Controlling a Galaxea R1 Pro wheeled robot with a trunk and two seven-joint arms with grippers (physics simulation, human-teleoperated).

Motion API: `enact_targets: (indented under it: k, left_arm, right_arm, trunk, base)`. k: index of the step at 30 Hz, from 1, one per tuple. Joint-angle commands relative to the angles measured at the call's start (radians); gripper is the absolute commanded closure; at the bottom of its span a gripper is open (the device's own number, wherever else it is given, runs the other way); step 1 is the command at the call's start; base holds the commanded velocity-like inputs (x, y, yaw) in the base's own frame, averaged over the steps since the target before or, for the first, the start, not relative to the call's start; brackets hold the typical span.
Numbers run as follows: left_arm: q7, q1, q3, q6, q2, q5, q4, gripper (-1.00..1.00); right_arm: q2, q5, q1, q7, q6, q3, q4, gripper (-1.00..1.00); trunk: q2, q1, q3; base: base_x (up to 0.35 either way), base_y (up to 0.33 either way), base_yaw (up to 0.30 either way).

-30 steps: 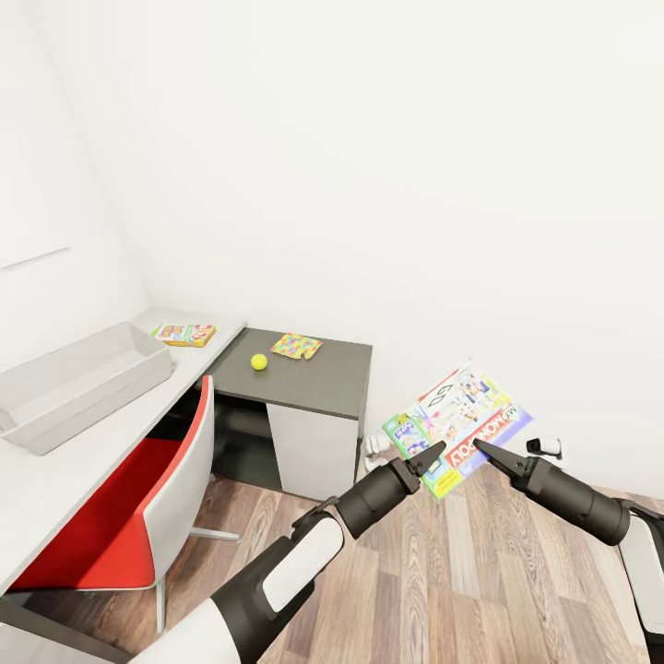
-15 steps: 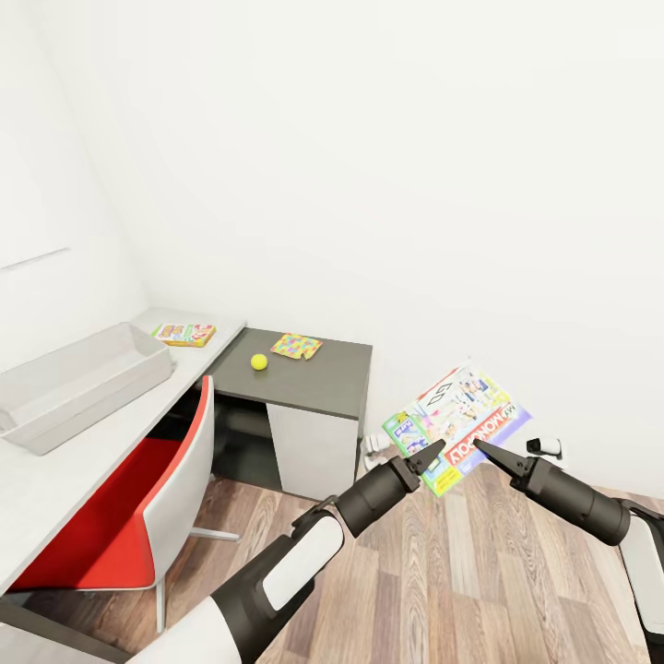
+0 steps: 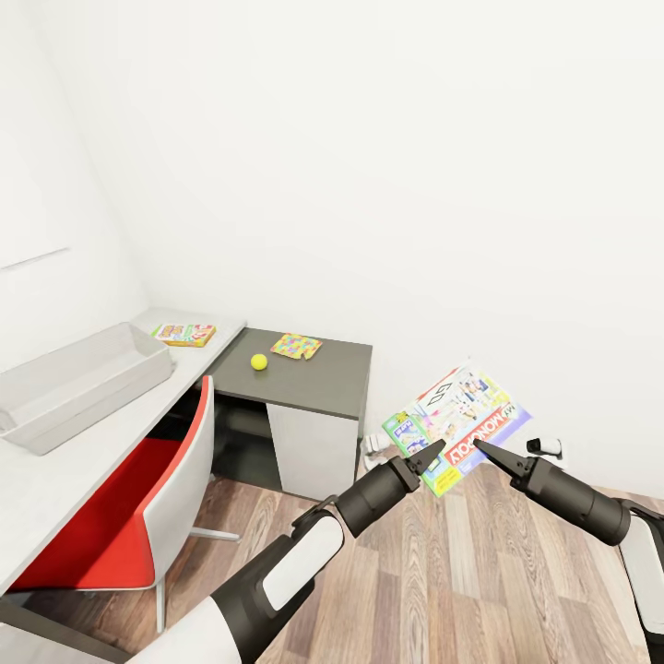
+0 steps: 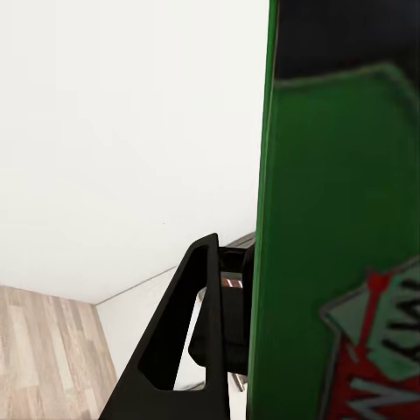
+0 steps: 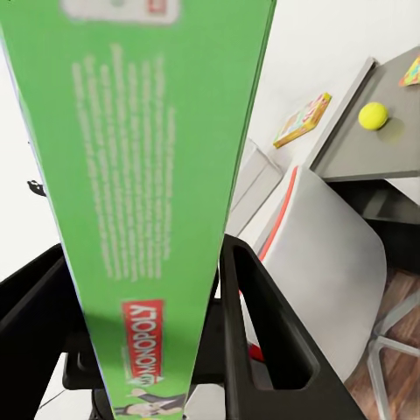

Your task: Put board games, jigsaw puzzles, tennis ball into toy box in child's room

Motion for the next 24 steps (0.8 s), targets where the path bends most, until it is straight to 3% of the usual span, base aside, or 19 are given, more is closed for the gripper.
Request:
enact_targets:
  k: [1, 24]
  left_arm:
    - [-0.004, -0.001, 0.000, 0.006, 0.000, 0.012, 0.000, 1.00]
    - [-0.004, -0.001, -0.002, 0.006, 0.000, 0.012, 0.000, 1.00]
  right_arm:
    - [0.000, 0.004, -0.001, 0.002, 0.002, 0.000, 0.000, 1.00]
    - [0.000, 0.005, -0.001, 0.003, 0.002, 0.000, 0.000, 1.00]
  trunk:
    - [-0.002, 0.001, -0.002]
    - [-0.002, 0.001, -0.002]
  base:
    - [0.000, 0.000, 0.000]
    - [0.000, 0.000, 0.000]
